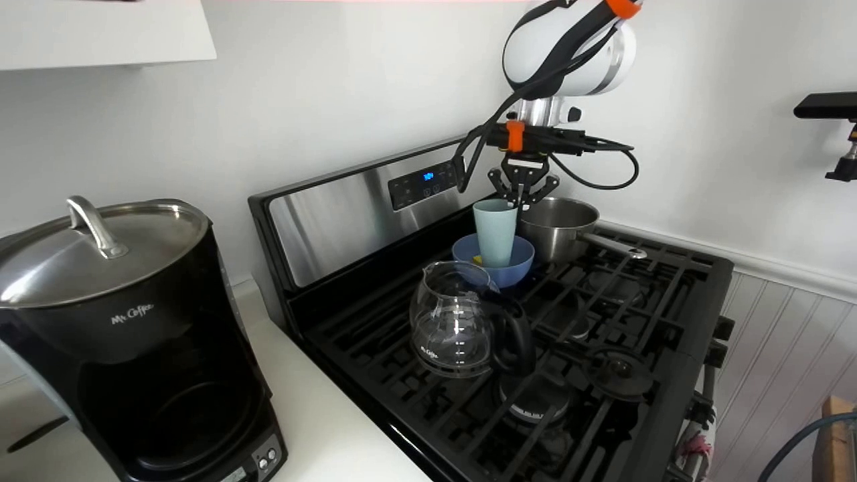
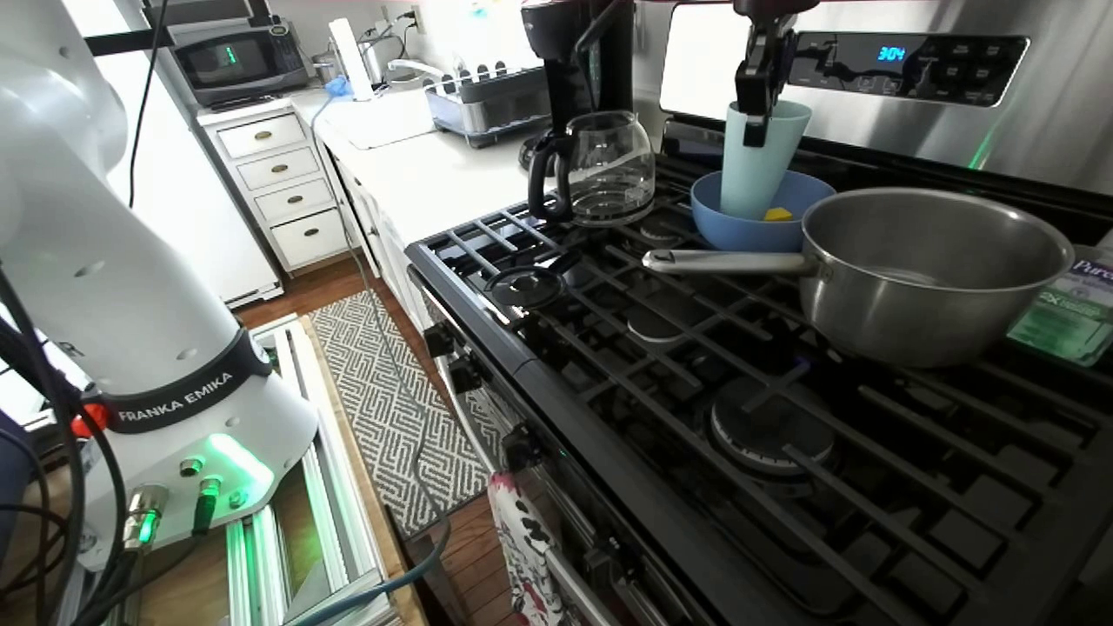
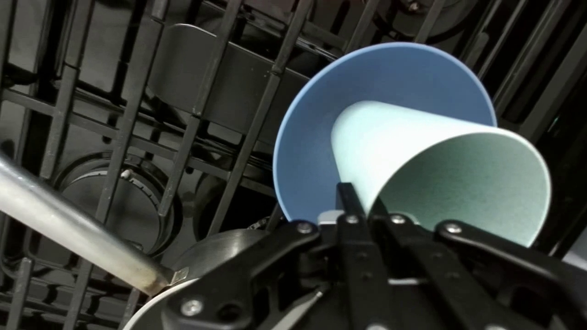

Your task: Move the cup from the bowl to the kettle

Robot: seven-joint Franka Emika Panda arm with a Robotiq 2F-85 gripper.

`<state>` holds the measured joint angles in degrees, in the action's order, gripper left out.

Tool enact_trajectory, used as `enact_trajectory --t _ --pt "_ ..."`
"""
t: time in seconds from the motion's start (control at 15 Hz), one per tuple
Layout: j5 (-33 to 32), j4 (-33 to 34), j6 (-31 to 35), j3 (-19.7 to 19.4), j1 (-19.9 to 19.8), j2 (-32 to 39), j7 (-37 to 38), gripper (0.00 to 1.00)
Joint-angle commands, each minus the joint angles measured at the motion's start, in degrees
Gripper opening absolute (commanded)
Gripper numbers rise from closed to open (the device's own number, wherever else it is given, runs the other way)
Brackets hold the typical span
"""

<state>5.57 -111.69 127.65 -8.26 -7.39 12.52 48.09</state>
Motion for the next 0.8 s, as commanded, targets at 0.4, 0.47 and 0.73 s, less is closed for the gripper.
enact_trajectory --t 0.4,0.47,0.73 --pt "-10.5 -16.7 -10.8 0.8 -0.2 -27.7 12.4 0.01" --pt "-10.4 -18.1 -13.4 1.7 -0.3 -30.9 12.3 0.01" --pt "-9.2 -23.2 -21.0 6.3 0.0 -43.6 10.3 0.01"
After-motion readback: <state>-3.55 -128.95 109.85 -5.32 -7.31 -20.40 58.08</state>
